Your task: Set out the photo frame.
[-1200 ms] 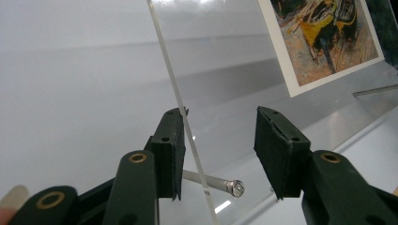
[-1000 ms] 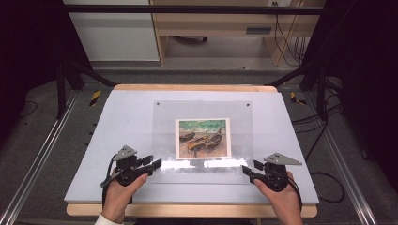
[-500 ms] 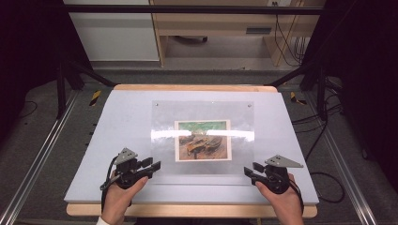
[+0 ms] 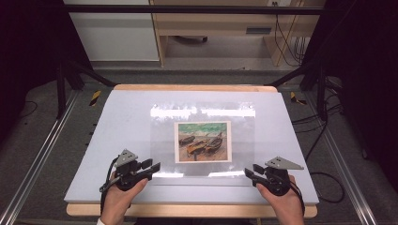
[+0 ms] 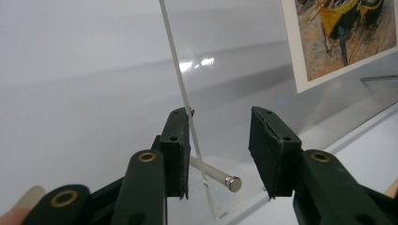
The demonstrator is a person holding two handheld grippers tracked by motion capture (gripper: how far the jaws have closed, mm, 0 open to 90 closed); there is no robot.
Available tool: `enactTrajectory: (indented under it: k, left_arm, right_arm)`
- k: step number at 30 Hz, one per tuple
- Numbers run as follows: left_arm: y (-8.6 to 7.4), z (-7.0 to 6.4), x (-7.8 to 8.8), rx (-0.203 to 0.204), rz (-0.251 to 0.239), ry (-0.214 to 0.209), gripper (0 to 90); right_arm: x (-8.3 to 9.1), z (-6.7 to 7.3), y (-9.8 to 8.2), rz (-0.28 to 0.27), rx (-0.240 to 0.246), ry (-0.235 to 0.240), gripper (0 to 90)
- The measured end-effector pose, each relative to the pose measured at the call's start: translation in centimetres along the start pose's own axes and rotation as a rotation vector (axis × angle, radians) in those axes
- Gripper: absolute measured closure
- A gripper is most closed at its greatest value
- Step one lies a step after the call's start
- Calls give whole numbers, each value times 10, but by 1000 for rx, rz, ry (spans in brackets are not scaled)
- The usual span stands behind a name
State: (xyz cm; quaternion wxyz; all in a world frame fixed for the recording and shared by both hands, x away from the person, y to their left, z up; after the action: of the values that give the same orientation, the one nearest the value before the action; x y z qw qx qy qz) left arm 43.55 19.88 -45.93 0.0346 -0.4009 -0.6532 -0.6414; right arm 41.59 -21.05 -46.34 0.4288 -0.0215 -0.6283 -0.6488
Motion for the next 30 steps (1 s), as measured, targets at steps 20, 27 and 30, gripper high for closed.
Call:
enactTrajectory:
  k: [20, 27, 30]
  left_arm:
    - [-3, -3, 3, -12, 9, 13, 606]
    - [-5, -3, 4, -17, 15, 11, 616]
    - [-5, -3, 5, -18, 16, 7, 621]
  right_arm:
    - [3, 1, -5, 12, 13, -4, 643]
    - [4, 2, -6, 16, 17, -10, 658]
    - [4, 1, -7, 18, 19, -8, 669]
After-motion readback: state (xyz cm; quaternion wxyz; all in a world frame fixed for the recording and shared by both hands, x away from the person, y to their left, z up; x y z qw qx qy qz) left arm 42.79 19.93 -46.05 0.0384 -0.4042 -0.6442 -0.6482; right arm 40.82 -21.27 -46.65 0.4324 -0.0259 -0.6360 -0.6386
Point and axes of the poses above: each handheld gripper's, and its own axes: x roughly backward along the jaws, y roughly out of its top, z roughly to its left, the point moved 3 cm from there along -x, roughly forward along the jaws, and after that the axes turned 5 degrees about y, right-handed, at the moved point
